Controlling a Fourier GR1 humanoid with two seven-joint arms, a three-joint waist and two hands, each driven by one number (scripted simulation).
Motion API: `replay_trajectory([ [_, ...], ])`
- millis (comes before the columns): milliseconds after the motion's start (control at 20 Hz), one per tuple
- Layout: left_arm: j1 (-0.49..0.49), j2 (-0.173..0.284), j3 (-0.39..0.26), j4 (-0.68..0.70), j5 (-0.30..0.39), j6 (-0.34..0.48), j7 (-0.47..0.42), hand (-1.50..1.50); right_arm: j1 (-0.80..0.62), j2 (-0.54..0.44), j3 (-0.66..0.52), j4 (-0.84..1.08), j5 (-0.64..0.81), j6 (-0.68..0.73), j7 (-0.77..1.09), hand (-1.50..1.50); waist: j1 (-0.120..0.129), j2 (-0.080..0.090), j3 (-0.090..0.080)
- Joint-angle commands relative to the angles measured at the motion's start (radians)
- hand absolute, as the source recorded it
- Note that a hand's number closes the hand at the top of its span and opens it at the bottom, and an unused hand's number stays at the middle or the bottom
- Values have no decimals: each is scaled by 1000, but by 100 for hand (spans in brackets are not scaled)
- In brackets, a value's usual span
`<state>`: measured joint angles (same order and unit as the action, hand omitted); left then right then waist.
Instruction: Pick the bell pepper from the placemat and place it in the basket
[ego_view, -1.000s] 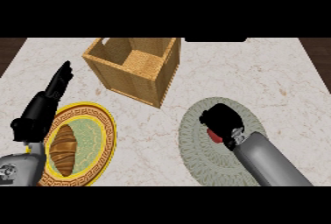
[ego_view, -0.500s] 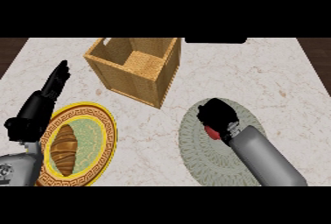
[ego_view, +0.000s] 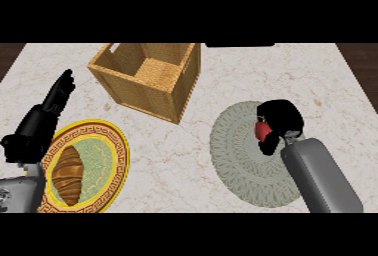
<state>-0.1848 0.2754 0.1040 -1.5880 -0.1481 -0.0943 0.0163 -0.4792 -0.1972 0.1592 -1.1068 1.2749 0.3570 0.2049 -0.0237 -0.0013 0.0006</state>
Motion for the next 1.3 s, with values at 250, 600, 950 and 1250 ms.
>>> replay_trajectory([
  [250,-5,-10,-7,12,-10,4,-8,0,-32,61,-242,-136,-52,-305,244,150,10,-2,0],
  [600,14,-10,-4,-8,-3,-3,-1,0,-199,149,-340,-370,-294,-375,147,150,17,-8,1],
  [950,-41,-15,-4,25,8,-22,20,0,-461,121,-342,-443,-381,-181,286,150,24,-1,-1],
  [1250,-23,7,7,21,-1,-34,-21,0,-741,196,-321,-238,-404,-182,442,150,47,2,-2],
])
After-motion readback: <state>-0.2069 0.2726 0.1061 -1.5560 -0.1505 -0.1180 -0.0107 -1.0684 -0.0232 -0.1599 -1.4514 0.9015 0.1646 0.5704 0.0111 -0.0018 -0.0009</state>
